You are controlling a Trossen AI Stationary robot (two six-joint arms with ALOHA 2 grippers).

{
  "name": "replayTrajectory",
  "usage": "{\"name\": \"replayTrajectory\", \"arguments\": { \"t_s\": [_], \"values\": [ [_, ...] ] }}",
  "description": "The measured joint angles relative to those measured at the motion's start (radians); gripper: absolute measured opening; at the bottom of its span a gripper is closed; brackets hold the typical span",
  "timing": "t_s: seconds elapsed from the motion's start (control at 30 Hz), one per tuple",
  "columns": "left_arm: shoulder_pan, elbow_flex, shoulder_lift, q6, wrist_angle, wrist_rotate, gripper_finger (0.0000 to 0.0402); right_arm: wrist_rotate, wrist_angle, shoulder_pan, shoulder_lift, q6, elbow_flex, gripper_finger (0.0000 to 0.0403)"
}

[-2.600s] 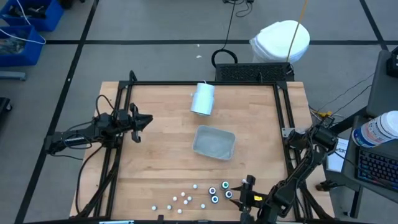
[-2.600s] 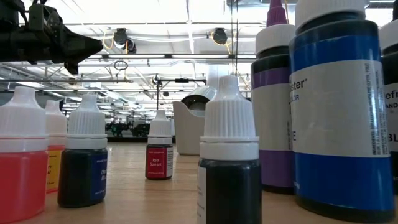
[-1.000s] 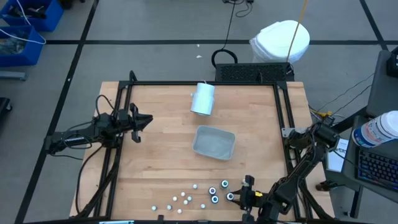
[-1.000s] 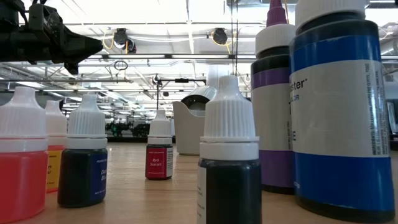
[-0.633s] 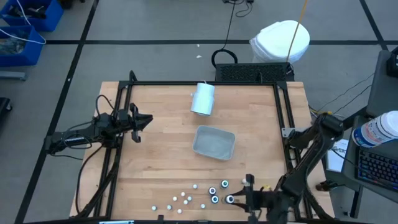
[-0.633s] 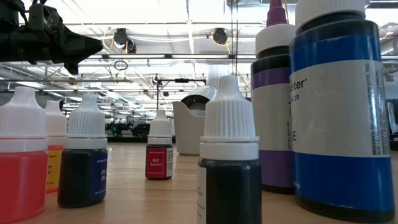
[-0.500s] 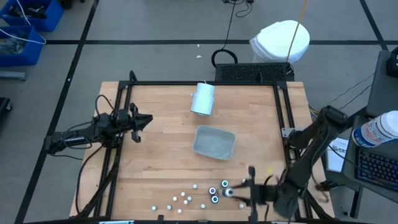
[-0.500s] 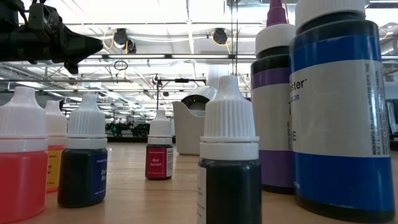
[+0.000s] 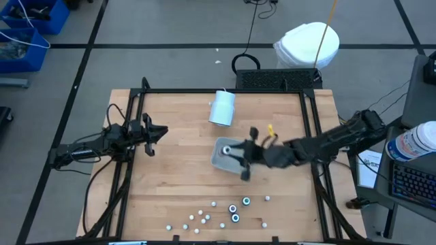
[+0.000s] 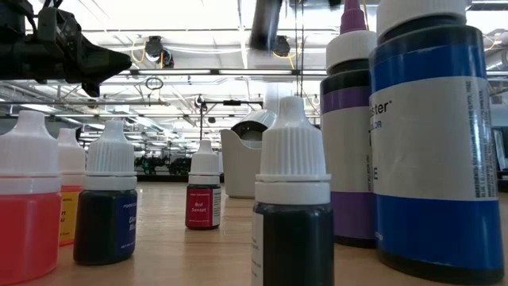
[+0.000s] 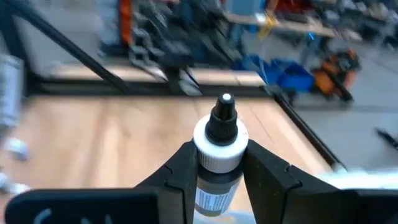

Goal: Pick & Place food coloring
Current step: Put the large black food coloring bottle into the gray bin

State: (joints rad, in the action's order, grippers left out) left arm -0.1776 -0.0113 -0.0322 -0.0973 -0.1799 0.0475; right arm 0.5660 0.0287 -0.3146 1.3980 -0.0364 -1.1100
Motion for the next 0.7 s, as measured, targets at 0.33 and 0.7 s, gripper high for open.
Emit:
{"name": "replayTrajectory", "arguments": {
  "t_s": [0.33, 0.7],
  "values": [
    [0.000, 0.000, 0.000, -0.017, 0.005, -0.001, 0.0060, -0.076, 0.203, 0.152, 0.110, -0.056, 0.163, 0.0095],
    [0.000, 0.000, 0.000, -0.016, -0.004, 0.005, 0.0060, -0.041, 0.244, 0.163, 0.232, -0.106, 0.176, 0.0095]
  ]
}}
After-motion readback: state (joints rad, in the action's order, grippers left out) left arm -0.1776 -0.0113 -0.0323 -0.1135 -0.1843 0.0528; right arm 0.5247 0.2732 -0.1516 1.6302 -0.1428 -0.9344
